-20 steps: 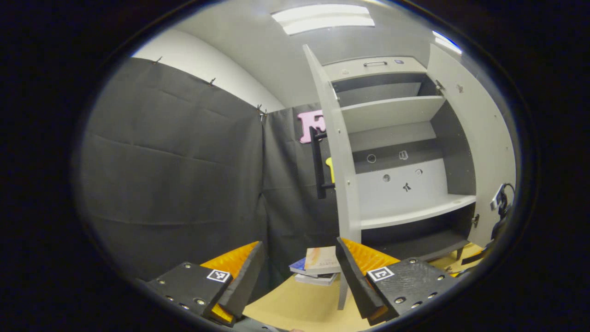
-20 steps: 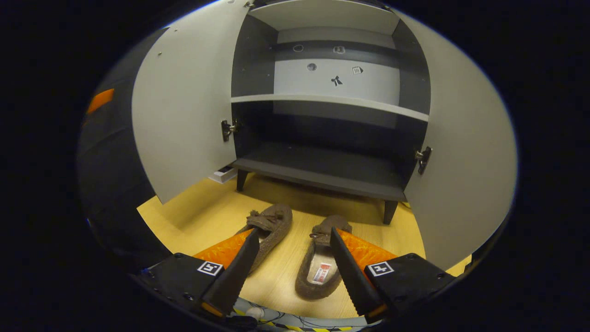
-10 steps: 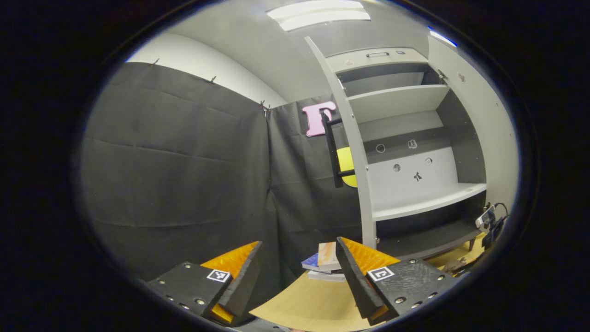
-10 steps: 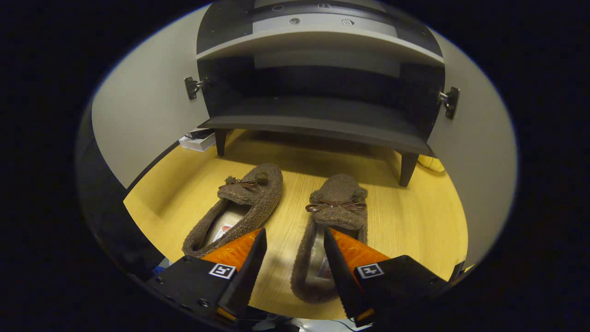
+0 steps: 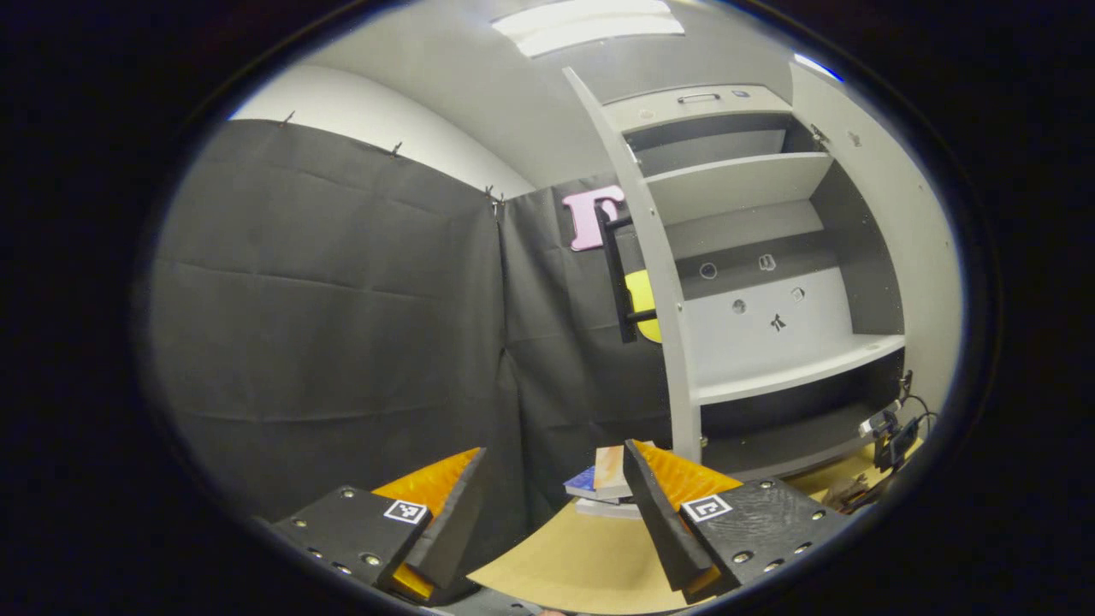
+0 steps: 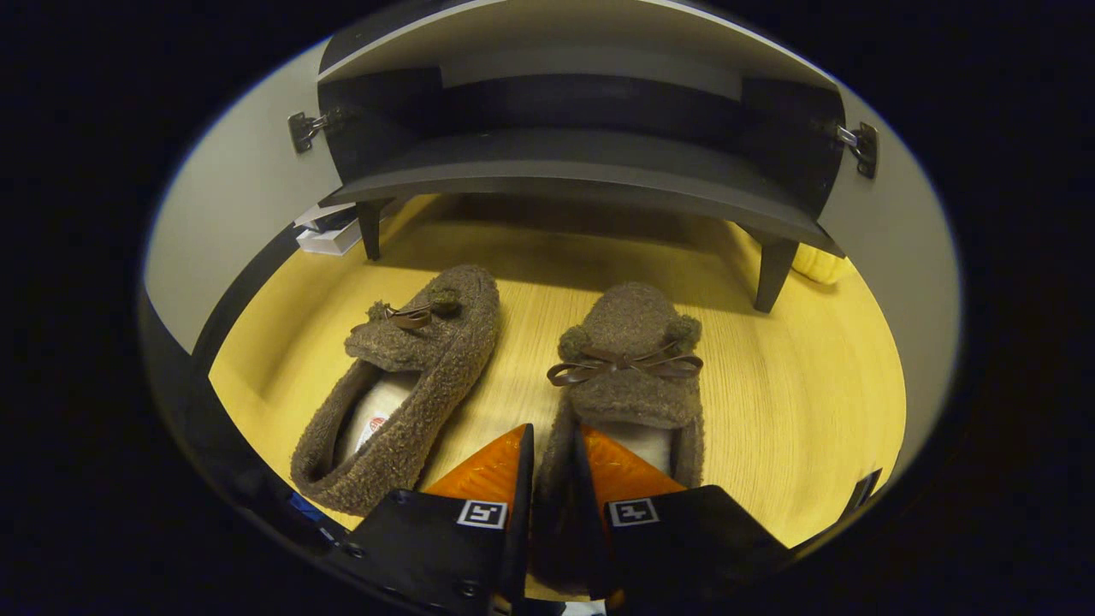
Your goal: Grab one shoe with the right hand and put it into the shoe cabinet, grab the other shoe with the left hand and put it into the shoe cabinet; then close the right door with the right hand and the left door with the left hand.
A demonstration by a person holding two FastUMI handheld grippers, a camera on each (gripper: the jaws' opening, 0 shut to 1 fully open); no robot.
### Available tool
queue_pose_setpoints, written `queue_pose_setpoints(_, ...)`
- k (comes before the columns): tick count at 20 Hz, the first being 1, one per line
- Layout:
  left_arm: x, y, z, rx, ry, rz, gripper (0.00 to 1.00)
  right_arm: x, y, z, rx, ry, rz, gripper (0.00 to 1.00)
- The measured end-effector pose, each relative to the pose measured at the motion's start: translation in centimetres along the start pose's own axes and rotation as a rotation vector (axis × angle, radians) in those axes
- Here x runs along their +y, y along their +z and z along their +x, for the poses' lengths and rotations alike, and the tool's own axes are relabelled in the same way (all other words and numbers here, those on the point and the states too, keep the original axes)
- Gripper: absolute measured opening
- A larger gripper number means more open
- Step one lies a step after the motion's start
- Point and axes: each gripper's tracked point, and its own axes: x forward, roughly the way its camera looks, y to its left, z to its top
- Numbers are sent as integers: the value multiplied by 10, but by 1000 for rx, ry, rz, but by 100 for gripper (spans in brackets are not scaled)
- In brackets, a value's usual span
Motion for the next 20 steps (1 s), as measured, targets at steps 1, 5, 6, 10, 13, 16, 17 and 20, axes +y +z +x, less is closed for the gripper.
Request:
queue_pose_setpoints(1, -1, 0, -1, -2, 1, -1, 91, 0, 0, 5, 5, -1, 9, 6)
queue_pose_setpoints(5, -6, 5, -8, -11, -10, -8, 91, -5, 8, -14, -55, -14, 15, 2)
queue_pose_setpoints(6, -7, 7, -11, -15, -14, -7, 91, -8, 9, -22, -65, -10, 7, 2)
queue_pose_setpoints(10, -21, 7, -16, -16, -43, -24, 91, -13, 18, -45, -100, 13, 41, 2)
queue_pose_setpoints(13, -36, 7, -19, -13, -74, -33, 98, -15, 30, -63, -136, 29, 48, 2)
queue_pose_setpoints(16, -51, 11, -21, -25, -106, -32, 91, -14, 49, -91, -182, 56, 49, 2)
queue_pose_setpoints(17, -55, 11, -22, -28, -117, -34, 91, -13, 56, -100, -199, 69, 57, 2)
queue_pose_setpoints(20, -70, 16, -22, -36, -147, -43, 98, -15, 79, -126, -253, 89, 69, 2)
